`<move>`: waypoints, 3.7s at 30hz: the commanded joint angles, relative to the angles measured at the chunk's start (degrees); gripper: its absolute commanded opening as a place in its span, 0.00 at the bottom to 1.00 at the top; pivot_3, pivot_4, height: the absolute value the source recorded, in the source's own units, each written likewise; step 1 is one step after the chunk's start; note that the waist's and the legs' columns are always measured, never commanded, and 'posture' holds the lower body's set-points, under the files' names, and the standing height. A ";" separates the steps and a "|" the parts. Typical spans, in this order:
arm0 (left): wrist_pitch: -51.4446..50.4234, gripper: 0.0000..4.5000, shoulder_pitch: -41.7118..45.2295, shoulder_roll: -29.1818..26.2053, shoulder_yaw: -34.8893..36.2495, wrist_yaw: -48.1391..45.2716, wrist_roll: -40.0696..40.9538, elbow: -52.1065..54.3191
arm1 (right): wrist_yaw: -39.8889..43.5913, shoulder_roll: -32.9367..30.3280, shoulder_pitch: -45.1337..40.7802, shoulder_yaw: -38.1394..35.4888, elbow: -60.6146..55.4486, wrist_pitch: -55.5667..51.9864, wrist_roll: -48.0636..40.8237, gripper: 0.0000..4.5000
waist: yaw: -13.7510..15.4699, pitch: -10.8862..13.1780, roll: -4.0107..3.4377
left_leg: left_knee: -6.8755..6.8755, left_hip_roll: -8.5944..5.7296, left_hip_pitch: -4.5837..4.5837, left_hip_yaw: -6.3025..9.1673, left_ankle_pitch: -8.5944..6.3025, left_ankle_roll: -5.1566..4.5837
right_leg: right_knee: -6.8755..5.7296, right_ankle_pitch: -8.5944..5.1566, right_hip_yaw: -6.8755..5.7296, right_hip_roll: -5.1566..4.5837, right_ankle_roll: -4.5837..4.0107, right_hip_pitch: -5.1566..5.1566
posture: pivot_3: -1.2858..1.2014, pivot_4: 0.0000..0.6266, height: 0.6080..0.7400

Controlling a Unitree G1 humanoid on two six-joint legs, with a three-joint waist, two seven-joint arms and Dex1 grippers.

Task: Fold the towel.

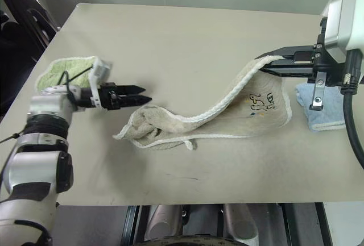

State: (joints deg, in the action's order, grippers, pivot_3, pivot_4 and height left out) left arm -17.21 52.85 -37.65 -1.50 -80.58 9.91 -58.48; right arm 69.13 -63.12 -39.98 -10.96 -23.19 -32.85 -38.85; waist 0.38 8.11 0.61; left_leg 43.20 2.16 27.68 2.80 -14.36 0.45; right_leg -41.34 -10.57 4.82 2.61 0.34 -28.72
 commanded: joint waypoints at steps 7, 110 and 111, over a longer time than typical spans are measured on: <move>20.10 1.00 -2.14 0.31 -1.49 0.92 -5.62 -2.97 | 0.51 -1.96 2.52 0.12 -1.15 4.58 4.44 0.00 | -0.01 -0.01 -0.01 | 0.05 -0.01 -0.01 0.00 0.00 0.00 | -0.01 -0.15 -0.01 0.01 0.44 0.03 | 0.52 0.24 0.68; 33.78 0.00 24.98 -5.39 12.07 30.46 -7.71 -17.55 | -5.71 17.72 -15.25 8.87 54.17 36.77 27.82 0.00 | -1.24 -0.10 -0.51 | 1.16 -0.44 2.27 -0.22 -0.12 -0.11 | -1.79 -0.56 -0.06 -0.69 0.44 -2.50 | 0.52 0.24 0.68; 33.00 0.00 23.52 -6.38 11.62 24.78 -7.76 -17.31 | -4.09 16.76 -12.39 8.11 50.00 34.80 25.95 0.00 | -1.30 -0.09 -0.51 | 1.23 -0.42 2.38 -0.15 -0.11 -0.10 | -1.81 -0.55 -0.04 -0.75 0.45 -2.55 | 0.52 0.24 0.68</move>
State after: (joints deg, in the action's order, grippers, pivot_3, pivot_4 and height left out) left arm 15.98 76.87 -42.41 9.55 -48.83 1.17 -76.90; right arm 62.35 -44.24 -52.77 0.16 34.23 4.06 -8.94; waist -0.92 8.01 0.09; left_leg 44.52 1.73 30.11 2.61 -14.47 0.34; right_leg -43.24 -11.16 4.80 1.84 0.82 -31.32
